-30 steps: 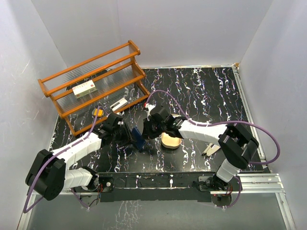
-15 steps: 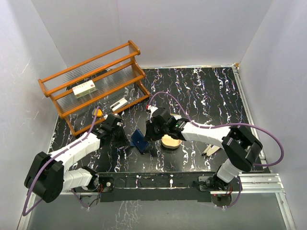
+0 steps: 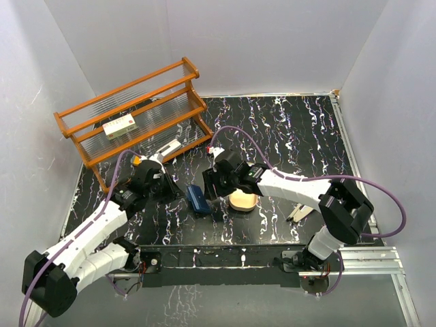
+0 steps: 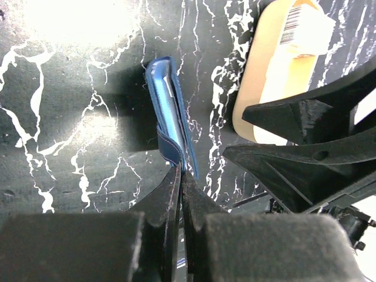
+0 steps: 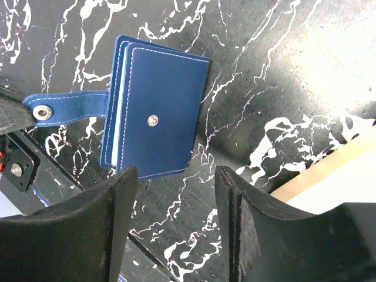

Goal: Put the credit cards into the card holder
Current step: Open the card holder at the center of the board.

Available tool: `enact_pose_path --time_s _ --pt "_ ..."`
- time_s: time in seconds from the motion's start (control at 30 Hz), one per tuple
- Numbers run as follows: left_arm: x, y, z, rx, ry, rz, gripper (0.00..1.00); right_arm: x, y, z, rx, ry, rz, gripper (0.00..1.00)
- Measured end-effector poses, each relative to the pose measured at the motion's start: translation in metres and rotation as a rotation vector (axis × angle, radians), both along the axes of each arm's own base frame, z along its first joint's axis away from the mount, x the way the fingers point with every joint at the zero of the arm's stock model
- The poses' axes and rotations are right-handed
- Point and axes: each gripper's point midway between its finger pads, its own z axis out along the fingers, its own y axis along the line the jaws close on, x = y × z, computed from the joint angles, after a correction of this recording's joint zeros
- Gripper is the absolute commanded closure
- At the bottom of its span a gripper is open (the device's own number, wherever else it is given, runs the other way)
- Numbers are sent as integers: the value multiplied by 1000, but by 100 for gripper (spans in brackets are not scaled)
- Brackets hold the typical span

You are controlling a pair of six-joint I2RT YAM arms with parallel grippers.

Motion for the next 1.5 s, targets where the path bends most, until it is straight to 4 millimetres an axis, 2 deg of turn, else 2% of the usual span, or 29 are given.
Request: enact_pose_path --time_s 0.1,0.33,0.47,0.7,0.97,1.27,1.5 --pt "0 0 9 -23 -25 4 100 2 2 5 3 -8 6 44" --pt "-3 -3 11 -47 -14 4 100 -2 15 13 72 46 -11 45" --pt "-3 -5 11 -57 -3 9 100 -6 26 8 105 90 -4 45" --pt "-1 -7 14 -75 -6 20 100 -7 35 1 109 114 -1 49" --pt "-1 -6 14 -74 -7 26 100 -3 34 -11 76 118 -16 65" --pt "-4 10 0 12 26 75 100 5 29 -14 46 82 -54 80" --pt "-6 17 -8 51 45 93 98 9 20 -20 19 60 -85 95"
